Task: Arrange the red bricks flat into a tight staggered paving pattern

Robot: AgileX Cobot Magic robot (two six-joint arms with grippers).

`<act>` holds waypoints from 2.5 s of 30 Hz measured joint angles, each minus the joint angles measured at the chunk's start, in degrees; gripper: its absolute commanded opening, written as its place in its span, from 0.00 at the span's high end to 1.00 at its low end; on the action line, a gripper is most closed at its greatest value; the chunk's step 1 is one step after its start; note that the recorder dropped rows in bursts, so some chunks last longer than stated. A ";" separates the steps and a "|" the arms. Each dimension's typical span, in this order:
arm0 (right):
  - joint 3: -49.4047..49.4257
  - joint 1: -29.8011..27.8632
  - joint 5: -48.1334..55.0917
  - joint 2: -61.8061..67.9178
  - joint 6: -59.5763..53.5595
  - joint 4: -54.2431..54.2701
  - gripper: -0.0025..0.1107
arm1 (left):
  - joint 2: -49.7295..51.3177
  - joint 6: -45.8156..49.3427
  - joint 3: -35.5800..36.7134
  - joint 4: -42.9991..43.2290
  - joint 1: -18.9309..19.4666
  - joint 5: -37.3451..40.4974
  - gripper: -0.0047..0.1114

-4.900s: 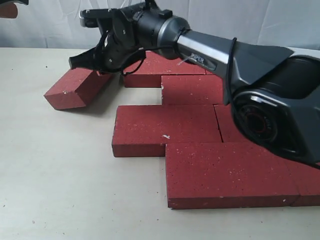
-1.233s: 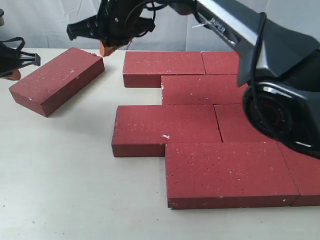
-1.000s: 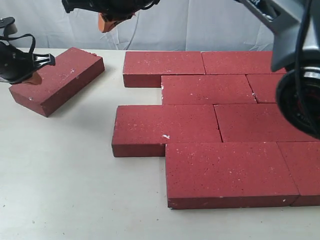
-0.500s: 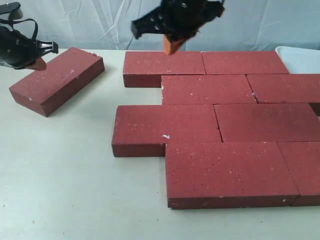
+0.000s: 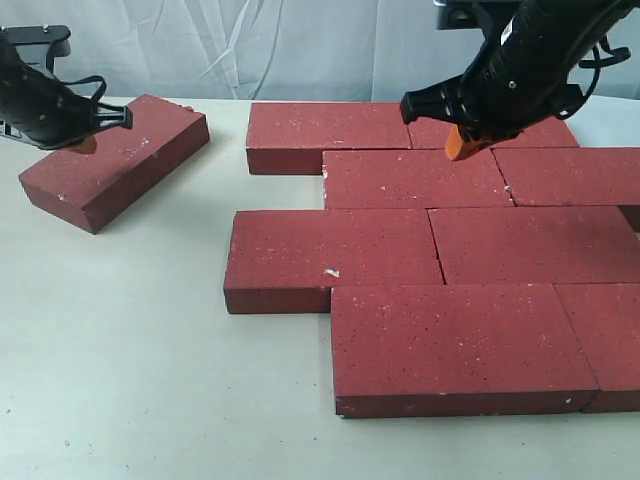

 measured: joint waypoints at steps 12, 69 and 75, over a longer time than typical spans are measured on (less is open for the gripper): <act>0.00 0.25 -0.37 -3.40 -3.47 5.36 0.99 | 7.89 -0.19 -8.81 0.00 -0.22 4.44 0.96; 0.00 0.25 -0.37 -3.43 -6.52 8.43 0.99 | -1.05 -26.63 1.68 9.54 -0.30 13.80 0.89; 0.00 0.25 -0.37 -3.43 -6.52 8.55 0.99 | -1.05 -27.36 1.90 10.55 -0.30 13.71 0.65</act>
